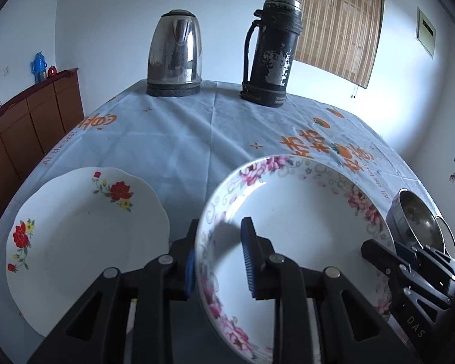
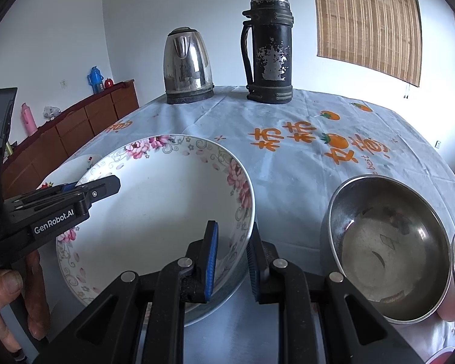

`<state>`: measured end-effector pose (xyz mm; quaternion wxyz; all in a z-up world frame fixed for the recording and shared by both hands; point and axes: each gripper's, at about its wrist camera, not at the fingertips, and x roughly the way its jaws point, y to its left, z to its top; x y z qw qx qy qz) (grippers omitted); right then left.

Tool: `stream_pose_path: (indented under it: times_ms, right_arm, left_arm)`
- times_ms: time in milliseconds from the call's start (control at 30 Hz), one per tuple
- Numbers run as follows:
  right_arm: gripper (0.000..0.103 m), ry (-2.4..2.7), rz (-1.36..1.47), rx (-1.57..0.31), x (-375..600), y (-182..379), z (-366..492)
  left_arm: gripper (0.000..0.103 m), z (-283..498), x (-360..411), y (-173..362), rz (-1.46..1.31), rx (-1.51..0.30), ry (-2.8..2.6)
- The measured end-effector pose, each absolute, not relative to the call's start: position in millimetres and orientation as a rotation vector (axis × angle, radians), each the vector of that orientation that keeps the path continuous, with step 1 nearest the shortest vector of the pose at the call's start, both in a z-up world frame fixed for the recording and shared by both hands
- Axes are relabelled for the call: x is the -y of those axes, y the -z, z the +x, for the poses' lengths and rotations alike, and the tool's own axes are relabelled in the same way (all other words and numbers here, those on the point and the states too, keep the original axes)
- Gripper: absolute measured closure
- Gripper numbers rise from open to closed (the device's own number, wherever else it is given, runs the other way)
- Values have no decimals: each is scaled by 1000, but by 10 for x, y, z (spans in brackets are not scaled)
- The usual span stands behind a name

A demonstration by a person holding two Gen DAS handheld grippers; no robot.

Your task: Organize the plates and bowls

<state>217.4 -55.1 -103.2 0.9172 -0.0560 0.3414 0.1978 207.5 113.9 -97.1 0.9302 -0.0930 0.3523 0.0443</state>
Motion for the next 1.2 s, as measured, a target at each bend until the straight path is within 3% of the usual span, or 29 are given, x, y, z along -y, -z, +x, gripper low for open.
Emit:
stream_pose_path:
  times_ms: [1200]
  right_arm:
    - [81,-375,-202,-688,482,1041,2139]
  left_arm:
    - [76,2086,-989,1043,-56,-737,-140]
